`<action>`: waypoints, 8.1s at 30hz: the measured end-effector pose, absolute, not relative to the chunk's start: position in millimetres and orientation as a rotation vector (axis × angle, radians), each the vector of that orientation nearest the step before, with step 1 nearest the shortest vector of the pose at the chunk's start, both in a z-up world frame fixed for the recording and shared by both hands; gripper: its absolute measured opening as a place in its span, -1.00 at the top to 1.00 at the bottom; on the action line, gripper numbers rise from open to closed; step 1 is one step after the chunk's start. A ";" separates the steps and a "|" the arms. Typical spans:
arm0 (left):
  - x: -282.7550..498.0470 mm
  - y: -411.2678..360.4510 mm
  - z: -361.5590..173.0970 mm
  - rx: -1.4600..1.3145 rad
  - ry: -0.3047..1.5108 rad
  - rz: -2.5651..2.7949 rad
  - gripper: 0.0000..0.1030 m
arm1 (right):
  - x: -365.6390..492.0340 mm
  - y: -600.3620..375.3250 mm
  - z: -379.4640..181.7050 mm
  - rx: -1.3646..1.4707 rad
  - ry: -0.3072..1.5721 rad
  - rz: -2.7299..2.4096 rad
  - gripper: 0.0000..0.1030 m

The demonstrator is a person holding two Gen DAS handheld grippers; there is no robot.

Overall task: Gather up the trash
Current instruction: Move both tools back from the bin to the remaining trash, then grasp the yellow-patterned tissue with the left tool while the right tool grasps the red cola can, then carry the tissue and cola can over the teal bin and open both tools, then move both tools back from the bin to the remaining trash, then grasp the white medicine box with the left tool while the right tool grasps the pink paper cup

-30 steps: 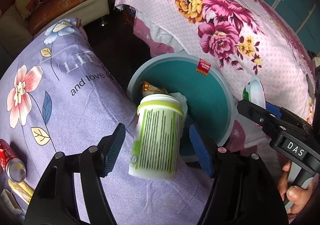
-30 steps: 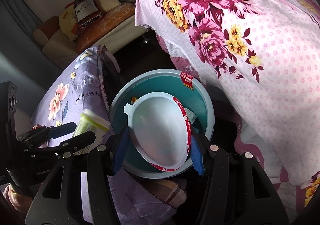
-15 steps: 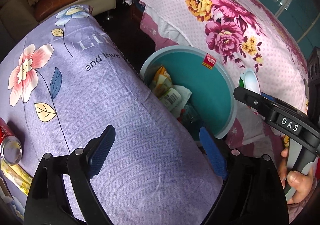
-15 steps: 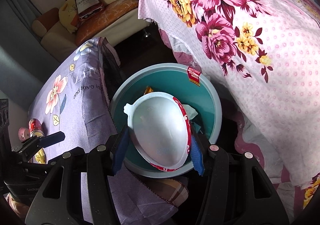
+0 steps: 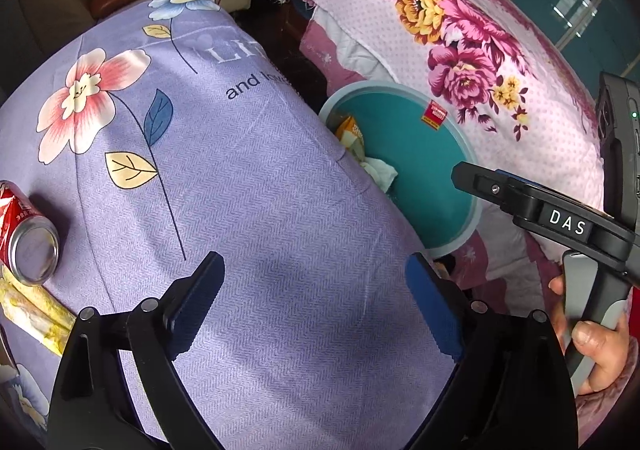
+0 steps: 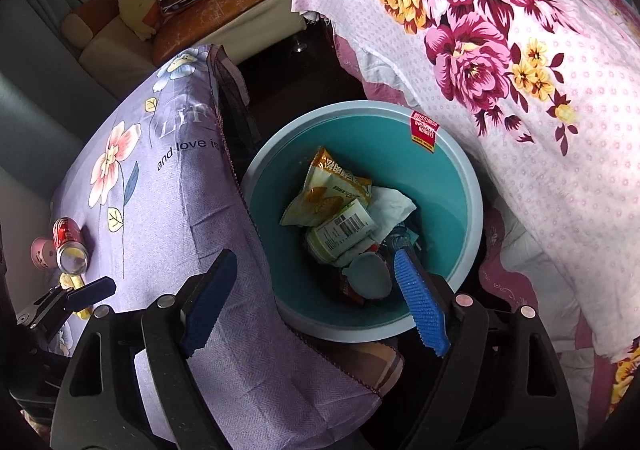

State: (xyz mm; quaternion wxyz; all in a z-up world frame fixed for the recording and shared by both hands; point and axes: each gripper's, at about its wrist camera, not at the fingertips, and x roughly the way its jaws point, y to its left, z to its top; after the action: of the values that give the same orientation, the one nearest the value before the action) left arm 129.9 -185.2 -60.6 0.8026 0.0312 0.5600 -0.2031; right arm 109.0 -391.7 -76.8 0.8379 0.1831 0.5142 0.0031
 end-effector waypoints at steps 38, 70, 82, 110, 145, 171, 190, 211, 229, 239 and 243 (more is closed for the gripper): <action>110.0 49.9 -64.6 -0.425 1.142 0.095 -0.80 | 131.0 -215.5 -44.7 0.147 1.161 0.262 -0.62; 70.3 104.3 -75.3 -0.311 1.150 -0.100 -0.09 | 212.7 -47.2 -50.2 -0.077 1.289 0.623 -0.62; 67.7 110.9 -75.0 -0.430 1.139 -0.144 -0.47 | 226.4 -8.0 -72.2 -0.160 1.308 0.670 -0.24; 104.1 7.2 -54.8 -0.206 1.112 -0.140 0.69 | 158.8 -196.8 -55.0 0.147 1.220 0.453 -0.24; 120.9 -217.3 -13.2 0.122 1.052 -0.431 0.69 | 93.8 -426.2 -56.4 0.563 1.009 0.177 -0.24; 160.7 -280.5 -40.1 0.138 1.099 -0.483 -0.13 | 95.5 -478.4 -81.4 0.639 1.024 0.061 -0.24; 145.5 -228.9 -54.0 0.144 1.132 -0.449 -0.77 | 111.1 -452.9 -93.3 0.550 1.132 0.041 -0.28; 121.9 -122.3 -43.6 0.006 1.110 -0.359 -0.81 | 119.9 -366.6 -68.8 0.413 1.191 0.100 -0.52; 61.2 87.5 -43.3 -0.239 1.087 -0.092 -0.86 | 143.4 -173.7 -41.5 0.027 1.264 0.353 -0.58; 14.5 206.2 -57.2 -0.344 1.092 0.104 -0.87 | 158.8 -12.8 -19.3 -0.363 1.253 0.587 -0.58; 6.4 227.5 -64.0 -0.363 1.101 0.133 -0.87 | 165.8 48.4 -11.3 -0.479 1.233 0.686 -0.58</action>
State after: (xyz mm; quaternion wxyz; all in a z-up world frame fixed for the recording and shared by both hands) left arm 6.4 227.5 -64.0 0.8345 -0.1713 0.5199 0.0630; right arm 165.8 48.4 -11.3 0.7350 -0.2179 0.5612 0.3121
